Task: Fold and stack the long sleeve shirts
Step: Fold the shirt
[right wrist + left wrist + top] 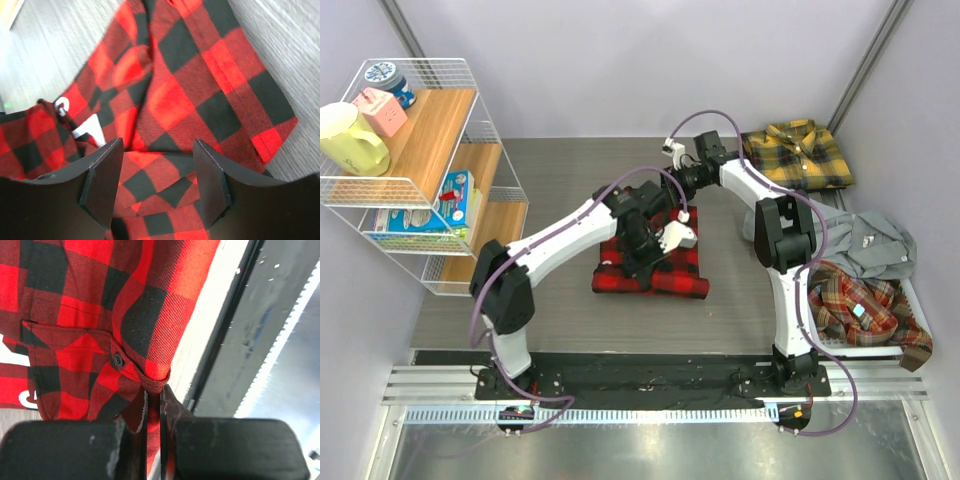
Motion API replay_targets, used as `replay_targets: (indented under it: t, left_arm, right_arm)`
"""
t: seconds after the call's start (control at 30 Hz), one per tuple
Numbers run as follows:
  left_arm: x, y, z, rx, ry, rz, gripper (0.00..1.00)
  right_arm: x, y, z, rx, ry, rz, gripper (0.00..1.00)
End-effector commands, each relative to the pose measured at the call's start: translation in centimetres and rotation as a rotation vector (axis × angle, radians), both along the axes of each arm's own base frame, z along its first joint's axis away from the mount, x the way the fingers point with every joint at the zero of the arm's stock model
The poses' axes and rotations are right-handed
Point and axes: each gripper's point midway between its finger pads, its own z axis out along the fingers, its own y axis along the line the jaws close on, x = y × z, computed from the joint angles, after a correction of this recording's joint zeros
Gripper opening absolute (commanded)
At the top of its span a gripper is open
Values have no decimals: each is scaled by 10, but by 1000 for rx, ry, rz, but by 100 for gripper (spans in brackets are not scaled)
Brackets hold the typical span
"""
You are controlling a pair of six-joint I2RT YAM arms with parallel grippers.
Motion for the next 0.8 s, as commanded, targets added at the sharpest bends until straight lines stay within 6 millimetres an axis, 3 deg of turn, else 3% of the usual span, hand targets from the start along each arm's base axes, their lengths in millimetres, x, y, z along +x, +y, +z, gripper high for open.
replay_targets:
  t: [0.0,0.07,0.1,0.17,0.23,0.27,0.33,0.4,0.5,0.6,0.77]
  left_arm:
    - [-8,6,16,4,227,7,0]
    - [12,13,4,32,274,54,0]
    - [25,10,10,8,260,61,0]
    - [50,14,-3,13,278,87,0]
    - [76,10,4,-23,230,94,1]
    - [89,10,-3,-25,225,106,1]
    - [110,7,1,-56,177,102,3]
    - [122,8,-11,-53,163,82,4]
    - [140,8,-26,-66,90,45,10]
    - [154,15,-46,-72,35,26,31]
    - [184,35,-65,-57,2,133,42]
  right_arm:
    - [20,-1,-2,-8,-68,-14,63]
    - [24,-3,-7,-14,-69,-24,62]
    - [27,-3,-7,-9,-76,-29,62]
    - [27,-3,-12,-7,-70,-28,60]
    - [27,-2,-15,-3,-65,-23,57]
    - [25,-1,-17,2,-56,-17,56]
    - [24,0,-22,5,-37,-16,54]
    - [22,0,-27,7,-23,-15,53]
    - [20,-1,-33,0,-9,-18,51]
    - [19,-2,-33,3,-5,-17,50]
    - [15,-1,-32,4,6,-9,50]
